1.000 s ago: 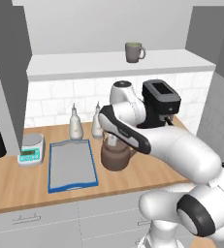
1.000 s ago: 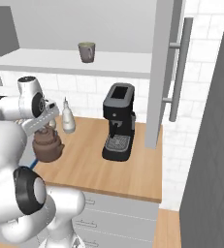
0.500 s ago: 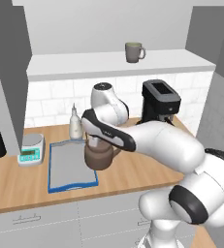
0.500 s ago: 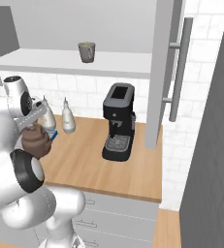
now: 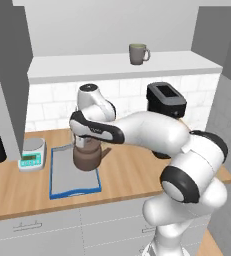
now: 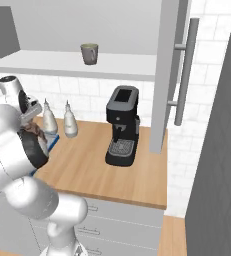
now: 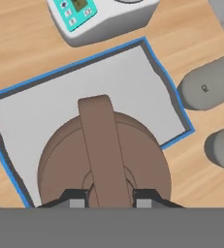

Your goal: Pick the kettle from the counter and place it on the tray. Then pick the mug from the cabinet and place it on the tray. Then close the cabinet doors.

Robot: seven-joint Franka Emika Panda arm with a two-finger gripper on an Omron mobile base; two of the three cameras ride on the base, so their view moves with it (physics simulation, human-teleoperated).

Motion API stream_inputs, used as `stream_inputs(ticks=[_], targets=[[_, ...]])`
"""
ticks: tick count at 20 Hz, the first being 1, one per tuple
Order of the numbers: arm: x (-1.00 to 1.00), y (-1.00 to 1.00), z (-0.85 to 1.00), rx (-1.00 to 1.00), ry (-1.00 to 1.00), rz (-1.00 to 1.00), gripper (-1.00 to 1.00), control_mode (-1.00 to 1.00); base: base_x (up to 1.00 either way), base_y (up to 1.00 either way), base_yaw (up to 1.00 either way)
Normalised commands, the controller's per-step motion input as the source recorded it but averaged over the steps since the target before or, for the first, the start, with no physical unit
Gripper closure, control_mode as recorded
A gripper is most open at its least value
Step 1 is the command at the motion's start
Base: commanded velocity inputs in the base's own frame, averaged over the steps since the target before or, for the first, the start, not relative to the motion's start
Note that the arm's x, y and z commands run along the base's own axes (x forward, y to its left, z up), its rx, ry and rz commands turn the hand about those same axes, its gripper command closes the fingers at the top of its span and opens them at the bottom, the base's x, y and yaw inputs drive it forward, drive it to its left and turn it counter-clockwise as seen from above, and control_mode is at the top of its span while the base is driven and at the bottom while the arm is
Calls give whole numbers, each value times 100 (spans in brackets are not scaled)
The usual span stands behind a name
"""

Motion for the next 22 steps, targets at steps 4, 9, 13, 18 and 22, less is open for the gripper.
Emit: stream_inputs(ticks=[4, 9, 13, 18, 22], targets=[[43, 36, -6, 0, 0, 0, 100, -100, 0, 0, 0], [39, 31, -11, 0, 0, 0, 100, -100, 0, 0, 0], [36, 27, -16, 0, 0, 0, 100, -100, 0, 0, 0], [26, 13, -28, 0, 0, 0, 100, -100, 0, 0, 0], [20, 4, -32, 0, 0, 0, 100, -100, 0, 0, 0]])
